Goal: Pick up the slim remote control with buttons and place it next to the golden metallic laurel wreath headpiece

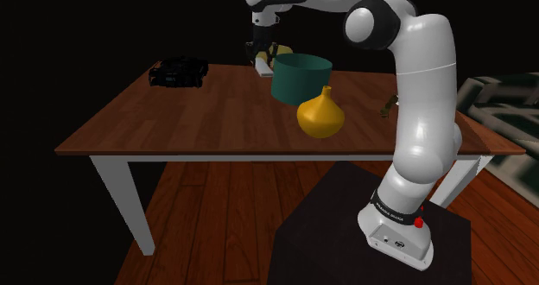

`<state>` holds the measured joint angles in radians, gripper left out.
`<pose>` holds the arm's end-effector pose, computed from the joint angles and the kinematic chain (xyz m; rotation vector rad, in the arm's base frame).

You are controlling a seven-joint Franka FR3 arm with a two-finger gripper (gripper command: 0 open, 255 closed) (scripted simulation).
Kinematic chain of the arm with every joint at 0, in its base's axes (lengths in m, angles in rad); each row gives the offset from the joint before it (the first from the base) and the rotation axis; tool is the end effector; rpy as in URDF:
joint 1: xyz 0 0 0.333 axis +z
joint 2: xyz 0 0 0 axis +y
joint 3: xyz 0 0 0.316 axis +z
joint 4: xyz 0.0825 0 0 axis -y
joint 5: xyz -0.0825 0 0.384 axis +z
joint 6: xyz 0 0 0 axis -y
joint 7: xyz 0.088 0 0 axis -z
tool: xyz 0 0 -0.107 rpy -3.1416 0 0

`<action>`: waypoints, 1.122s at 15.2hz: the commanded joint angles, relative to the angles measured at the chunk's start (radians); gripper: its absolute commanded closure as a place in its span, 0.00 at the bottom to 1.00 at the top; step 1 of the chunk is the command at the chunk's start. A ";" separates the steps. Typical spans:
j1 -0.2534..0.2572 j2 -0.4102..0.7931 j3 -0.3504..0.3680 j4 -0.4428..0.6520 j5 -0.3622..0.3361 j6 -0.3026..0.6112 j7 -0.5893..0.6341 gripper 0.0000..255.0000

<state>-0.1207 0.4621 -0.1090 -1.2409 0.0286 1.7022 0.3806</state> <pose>0.6797 -0.1395 0.5045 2.9810 -0.9264 0.0051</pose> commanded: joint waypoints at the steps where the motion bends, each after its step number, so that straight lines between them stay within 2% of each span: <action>1: -0.001 0.003 0.000 0.032 0.000 -0.029 0.000 1.00; 8: -0.006 0.031 0.000 0.169 0.003 -0.138 -0.001 1.00; 12: -0.050 -0.080 -0.021 -0.004 0.000 -0.076 -0.071 1.00; 17: -0.107 -0.180 -0.053 -0.150 -0.003 -0.028 -0.164 1.00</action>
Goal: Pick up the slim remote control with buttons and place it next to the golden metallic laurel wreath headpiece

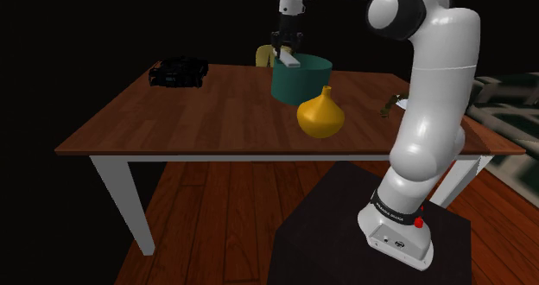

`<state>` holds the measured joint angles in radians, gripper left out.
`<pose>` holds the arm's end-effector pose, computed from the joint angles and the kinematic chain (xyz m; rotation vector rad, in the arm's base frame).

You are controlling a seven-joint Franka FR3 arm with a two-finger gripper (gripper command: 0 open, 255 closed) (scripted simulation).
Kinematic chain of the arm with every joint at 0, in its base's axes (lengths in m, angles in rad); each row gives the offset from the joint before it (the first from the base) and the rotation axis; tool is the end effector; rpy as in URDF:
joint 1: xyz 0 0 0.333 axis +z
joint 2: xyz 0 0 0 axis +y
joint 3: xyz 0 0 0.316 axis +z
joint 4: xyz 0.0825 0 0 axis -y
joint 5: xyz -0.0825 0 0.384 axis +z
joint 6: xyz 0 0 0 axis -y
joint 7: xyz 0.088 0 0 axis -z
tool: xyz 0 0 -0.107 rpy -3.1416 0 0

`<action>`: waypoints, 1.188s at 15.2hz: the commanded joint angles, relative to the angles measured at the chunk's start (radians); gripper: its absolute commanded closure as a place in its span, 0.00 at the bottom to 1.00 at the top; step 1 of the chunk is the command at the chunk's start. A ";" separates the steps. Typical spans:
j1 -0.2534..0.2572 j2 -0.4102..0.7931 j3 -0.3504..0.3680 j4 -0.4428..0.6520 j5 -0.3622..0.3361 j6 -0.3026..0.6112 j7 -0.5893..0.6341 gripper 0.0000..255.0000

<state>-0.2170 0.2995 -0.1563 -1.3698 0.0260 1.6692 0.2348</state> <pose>0.6109 -0.2211 0.5498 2.9802 -0.9279 0.0032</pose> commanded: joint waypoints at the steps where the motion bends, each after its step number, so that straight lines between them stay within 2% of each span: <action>1: -0.022 -0.033 -0.013 -0.045 -0.001 0.013 -0.038 1.00; 9: -0.118 -0.122 -0.078 -0.169 -0.003 0.050 -0.201 1.00; 18: -0.234 -0.144 -0.161 -0.201 0.006 0.062 -0.401 1.00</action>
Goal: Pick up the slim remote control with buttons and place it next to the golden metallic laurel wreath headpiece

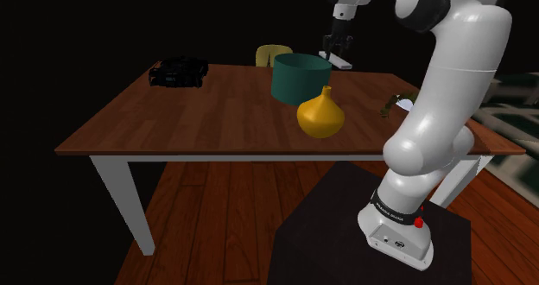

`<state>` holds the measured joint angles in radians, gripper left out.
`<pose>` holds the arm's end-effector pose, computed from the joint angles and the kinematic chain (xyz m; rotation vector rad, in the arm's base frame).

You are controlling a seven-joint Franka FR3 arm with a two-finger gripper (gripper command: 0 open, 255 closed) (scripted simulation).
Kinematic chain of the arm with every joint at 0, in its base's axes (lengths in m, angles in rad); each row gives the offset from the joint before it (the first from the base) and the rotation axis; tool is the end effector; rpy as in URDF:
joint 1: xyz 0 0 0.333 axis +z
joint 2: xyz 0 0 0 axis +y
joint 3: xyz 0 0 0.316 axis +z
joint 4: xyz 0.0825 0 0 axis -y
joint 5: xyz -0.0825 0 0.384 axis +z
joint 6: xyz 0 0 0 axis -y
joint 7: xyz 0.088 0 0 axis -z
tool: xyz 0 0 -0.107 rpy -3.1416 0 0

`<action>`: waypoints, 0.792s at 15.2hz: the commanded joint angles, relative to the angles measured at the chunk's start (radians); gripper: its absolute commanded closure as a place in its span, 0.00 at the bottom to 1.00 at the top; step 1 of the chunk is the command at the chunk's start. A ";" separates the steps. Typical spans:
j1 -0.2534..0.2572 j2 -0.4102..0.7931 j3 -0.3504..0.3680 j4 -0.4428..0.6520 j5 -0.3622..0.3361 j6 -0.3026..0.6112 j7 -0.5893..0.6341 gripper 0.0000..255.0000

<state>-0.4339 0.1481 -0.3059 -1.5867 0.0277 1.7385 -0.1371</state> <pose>0.4581 -0.3991 0.5492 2.9804 -0.9282 0.0037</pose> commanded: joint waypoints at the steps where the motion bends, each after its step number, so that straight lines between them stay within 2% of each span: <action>1: -0.030 0.011 -0.021 0.018 0.007 -0.008 -0.052 1.00; 12: -0.201 0.112 -0.115 0.142 0.066 -0.040 -0.314 1.00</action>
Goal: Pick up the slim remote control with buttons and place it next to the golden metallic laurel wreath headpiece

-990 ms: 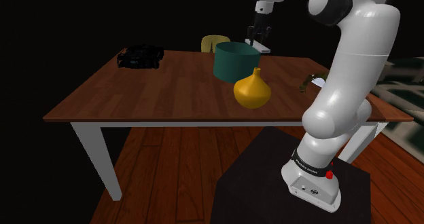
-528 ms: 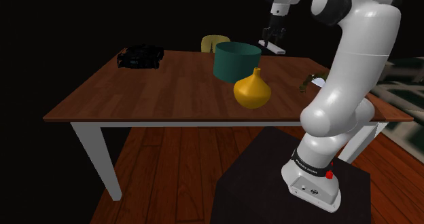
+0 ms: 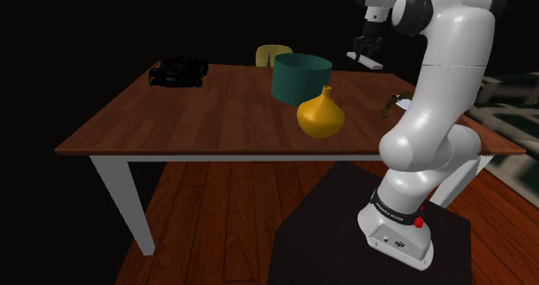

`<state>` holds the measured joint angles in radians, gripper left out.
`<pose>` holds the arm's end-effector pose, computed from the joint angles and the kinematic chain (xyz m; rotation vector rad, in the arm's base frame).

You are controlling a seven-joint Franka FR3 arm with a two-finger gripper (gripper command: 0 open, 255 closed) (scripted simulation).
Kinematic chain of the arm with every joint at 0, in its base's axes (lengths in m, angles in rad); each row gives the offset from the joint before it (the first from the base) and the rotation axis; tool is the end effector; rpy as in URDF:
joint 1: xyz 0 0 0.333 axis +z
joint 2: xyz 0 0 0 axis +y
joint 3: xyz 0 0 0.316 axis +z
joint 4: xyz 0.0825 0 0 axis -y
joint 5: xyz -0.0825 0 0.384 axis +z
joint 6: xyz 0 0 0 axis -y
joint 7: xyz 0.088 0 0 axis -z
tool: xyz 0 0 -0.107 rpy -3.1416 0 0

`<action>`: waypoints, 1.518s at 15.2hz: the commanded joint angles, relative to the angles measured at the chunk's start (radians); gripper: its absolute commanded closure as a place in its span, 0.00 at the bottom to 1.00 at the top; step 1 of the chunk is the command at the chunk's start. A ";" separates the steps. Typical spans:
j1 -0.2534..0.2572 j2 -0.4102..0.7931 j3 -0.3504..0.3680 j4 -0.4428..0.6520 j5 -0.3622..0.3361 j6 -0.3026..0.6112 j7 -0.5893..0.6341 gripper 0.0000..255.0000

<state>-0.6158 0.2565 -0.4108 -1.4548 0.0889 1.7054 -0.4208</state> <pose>0.3610 -0.5230 0.5496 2.9802 -0.9289 0.0042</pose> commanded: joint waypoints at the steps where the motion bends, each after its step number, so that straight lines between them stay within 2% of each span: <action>1: -0.038 0.020 -0.017 0.031 0.013 -0.013 -0.054 1.00; 8: -0.184 0.162 -0.051 0.222 0.084 -0.077 -0.209 1.00; 23: -0.156 0.145 -0.045 -0.006 0.080 0.134 -0.215 1.00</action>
<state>-0.7757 0.4053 -0.4565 -1.4399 0.1699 1.8210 -0.6368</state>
